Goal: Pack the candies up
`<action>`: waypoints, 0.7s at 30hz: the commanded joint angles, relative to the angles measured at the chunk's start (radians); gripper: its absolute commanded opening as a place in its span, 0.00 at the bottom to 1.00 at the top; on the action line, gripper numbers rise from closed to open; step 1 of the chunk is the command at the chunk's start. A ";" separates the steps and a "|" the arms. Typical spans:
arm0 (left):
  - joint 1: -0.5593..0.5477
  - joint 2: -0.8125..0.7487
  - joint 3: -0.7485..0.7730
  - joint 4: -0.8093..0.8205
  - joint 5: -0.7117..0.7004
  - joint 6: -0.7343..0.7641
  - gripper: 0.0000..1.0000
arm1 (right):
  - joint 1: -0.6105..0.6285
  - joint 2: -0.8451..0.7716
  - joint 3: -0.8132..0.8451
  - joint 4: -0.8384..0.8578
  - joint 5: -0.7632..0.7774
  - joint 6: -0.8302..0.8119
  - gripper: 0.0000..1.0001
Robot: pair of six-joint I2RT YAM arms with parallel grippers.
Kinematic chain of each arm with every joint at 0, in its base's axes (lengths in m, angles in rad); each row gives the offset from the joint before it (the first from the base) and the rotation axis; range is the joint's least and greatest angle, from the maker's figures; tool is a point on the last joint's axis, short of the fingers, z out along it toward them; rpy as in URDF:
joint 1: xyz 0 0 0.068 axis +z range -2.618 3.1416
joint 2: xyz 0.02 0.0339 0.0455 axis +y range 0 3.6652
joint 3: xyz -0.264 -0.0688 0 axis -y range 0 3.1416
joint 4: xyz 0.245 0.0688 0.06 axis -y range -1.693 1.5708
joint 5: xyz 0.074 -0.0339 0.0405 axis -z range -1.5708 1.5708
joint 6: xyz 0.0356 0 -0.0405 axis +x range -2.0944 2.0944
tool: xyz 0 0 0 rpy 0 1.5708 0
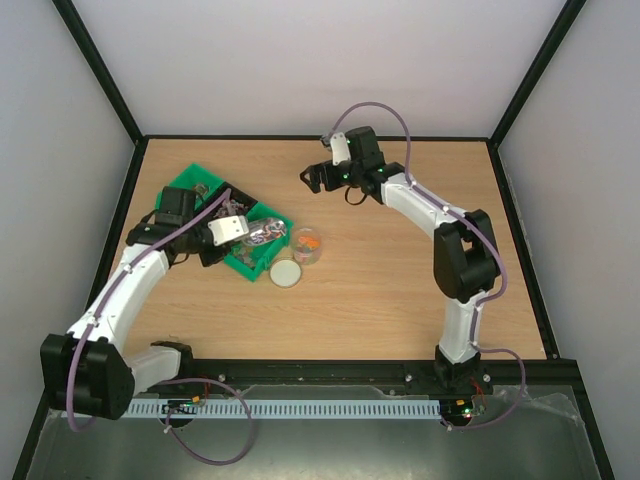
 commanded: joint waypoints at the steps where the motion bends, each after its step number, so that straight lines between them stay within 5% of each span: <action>1: -0.061 0.034 0.068 -0.045 -0.067 0.009 0.02 | -0.015 -0.058 -0.051 -0.008 -0.010 0.006 0.99; 21: -0.256 0.204 0.228 -0.097 -0.239 -0.021 0.02 | -0.073 -0.109 -0.120 0.004 0.013 0.034 0.99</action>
